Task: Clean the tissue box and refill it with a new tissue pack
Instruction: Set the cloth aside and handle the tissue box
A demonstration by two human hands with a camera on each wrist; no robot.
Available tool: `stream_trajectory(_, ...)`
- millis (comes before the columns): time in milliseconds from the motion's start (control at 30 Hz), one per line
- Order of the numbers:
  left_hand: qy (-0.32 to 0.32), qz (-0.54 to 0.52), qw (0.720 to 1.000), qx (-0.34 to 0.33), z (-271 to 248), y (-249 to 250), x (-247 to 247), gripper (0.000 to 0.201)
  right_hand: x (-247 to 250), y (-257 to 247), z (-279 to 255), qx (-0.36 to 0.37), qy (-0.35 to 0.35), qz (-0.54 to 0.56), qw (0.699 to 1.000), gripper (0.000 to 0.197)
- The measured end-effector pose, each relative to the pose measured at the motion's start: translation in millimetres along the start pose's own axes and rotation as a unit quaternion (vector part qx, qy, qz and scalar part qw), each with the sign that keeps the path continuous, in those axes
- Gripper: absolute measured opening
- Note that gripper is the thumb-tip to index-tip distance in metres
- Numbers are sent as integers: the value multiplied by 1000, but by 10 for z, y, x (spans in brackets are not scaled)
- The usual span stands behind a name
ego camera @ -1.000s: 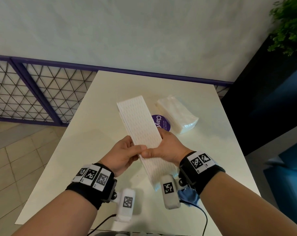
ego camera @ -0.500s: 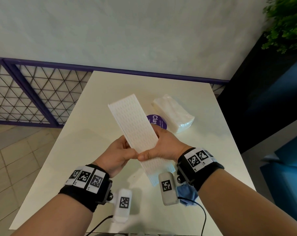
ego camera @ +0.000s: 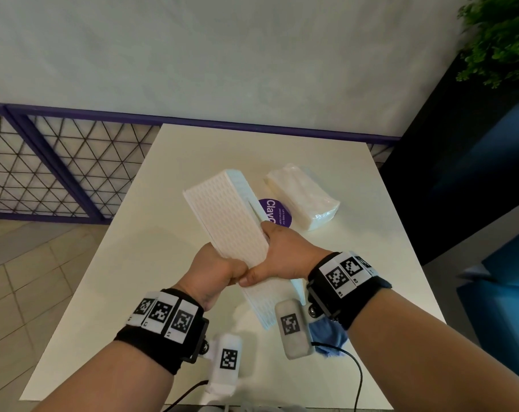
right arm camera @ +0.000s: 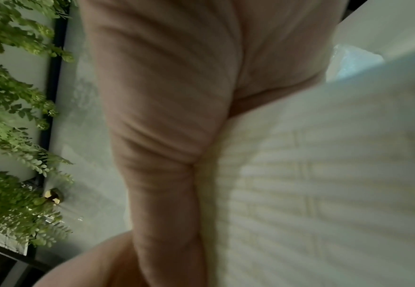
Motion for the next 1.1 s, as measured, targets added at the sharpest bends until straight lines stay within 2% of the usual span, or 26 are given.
stream_trajectory(133,-8,5,1000,-3,-16,7,-41,48,42,11,-10,0,-1,-13,1000,82)
stream_trajectory(300,24,1,1000,20,-22,-77,-8,48,-26,47,-3,-9,-11,-24,1000,81)
stream_trajectory(400,21,9,1000,21,-40,-60,-26,42,-58,27,-1,-5,-21,-13,1000,81)
stream_trajectory(500,30,15,999,12,-28,-97,75,36,-7,78,7,-15,-22,-7,1000,91)
stream_trajectory(600,87,10,996,19,-65,-218,471,46,336,250,11,-43,13,14,999,100)
stream_trajectory(700,58,-18,997,40,-71,-252,517,57,427,288,4,-60,-9,-49,997,102)
stream_trajectory(767,62,-76,994,40,-50,-235,455,62,367,228,41,-58,-15,-59,996,100)
stream_trajectory(867,109,-172,977,61,-33,-335,487,51,354,178,134,-49,0,-81,995,112)
stream_trajectory(900,122,-186,972,77,-40,-411,509,45,388,166,165,-50,10,-79,996,110)
stream_trajectory(1033,153,-212,954,148,-105,-724,545,28,525,62,340,-39,37,-46,997,85)
stream_trajectory(1100,149,-166,957,188,-144,-880,559,13,565,14,458,-35,46,-50,997,78)
Point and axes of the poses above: each hand's wrist, its own z-axis towards the middle knuckle, its own x-axis out of the back of the hand, y = z × x, the point moved 10 cm from there along z, towards the middle knuckle, and after that the axes turned 6 degrees about -x, right-handed, at the moved point
